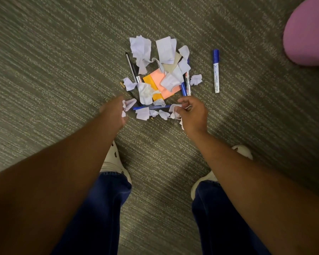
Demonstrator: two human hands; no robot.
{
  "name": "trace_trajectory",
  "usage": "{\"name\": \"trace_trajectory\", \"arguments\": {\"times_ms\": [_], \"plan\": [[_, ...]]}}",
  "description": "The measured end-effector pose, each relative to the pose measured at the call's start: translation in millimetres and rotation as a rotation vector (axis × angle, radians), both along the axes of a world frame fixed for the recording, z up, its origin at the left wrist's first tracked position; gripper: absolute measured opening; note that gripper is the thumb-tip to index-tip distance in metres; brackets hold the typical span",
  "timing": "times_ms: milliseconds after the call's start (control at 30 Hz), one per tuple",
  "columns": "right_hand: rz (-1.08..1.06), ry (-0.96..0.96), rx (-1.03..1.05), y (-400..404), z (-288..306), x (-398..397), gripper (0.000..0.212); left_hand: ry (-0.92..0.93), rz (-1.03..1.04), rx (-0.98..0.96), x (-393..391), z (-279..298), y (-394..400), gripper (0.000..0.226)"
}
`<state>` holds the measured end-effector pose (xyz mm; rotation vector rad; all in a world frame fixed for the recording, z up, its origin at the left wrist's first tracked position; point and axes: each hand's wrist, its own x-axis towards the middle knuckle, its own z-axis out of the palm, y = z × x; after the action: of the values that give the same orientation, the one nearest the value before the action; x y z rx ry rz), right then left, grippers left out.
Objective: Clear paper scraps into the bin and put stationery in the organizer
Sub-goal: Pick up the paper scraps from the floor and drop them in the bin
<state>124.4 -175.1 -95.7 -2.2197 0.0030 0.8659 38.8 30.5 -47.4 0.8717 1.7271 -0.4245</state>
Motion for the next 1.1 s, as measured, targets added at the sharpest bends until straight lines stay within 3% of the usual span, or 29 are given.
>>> {"name": "trace_trajectory", "arguments": {"times_ms": [100,200,333,400,500,633,733,867,1000,1100], "plan": [[-0.264,0.168,0.106,-0.2,20.9,6.5,0.016,-0.072,0.076,0.031,-7.0,9.4,-6.6,0.032],[-0.559,0.448,0.305,-7.1,56.5,20.6,0.012,-0.195,0.350,-0.065,10.9,42.0,-23.0,0.013],[-0.809,0.666,0.576,-24.0,114.1,53.4,0.013,-0.299,0.420,-0.144,58.0,84.6,-53.4,0.023],[-0.859,0.635,0.681,-37.1,148.5,73.4,0.014,-0.415,0.428,-0.206,92.2,107.8,-75.3,0.031],[-0.804,0.411,0.714,-62.5,206.0,105.4,0.015,-0.573,0.376,-0.289,154.3,148.1,-118.0,0.049],[-0.862,-0.018,0.579,-106.4,272.0,157.4,0.015,-0.561,0.250,-0.342,238.8,209.1,-185.3,0.048],[-0.923,-0.172,0.532,-140.9,300.6,205.4,0.012,-0.595,0.150,-0.383,292.9,245.6,-231.0,0.051],[-0.944,-0.191,0.409,-171.8,306.6,272.3,0.013,-0.624,0.096,-0.473,352.4,276.1,-268.3,0.031],[-0.898,-0.038,0.358,-188.5,297.3,315.6,0.026,-0.596,0.119,-0.528,384.5,273.2,-277.2,0.064],[-0.856,-0.028,0.308,-197.2,292.3,323.6,0.036,-0.614,0.134,-0.586,384.1,268.0,-271.6,0.064]]}}
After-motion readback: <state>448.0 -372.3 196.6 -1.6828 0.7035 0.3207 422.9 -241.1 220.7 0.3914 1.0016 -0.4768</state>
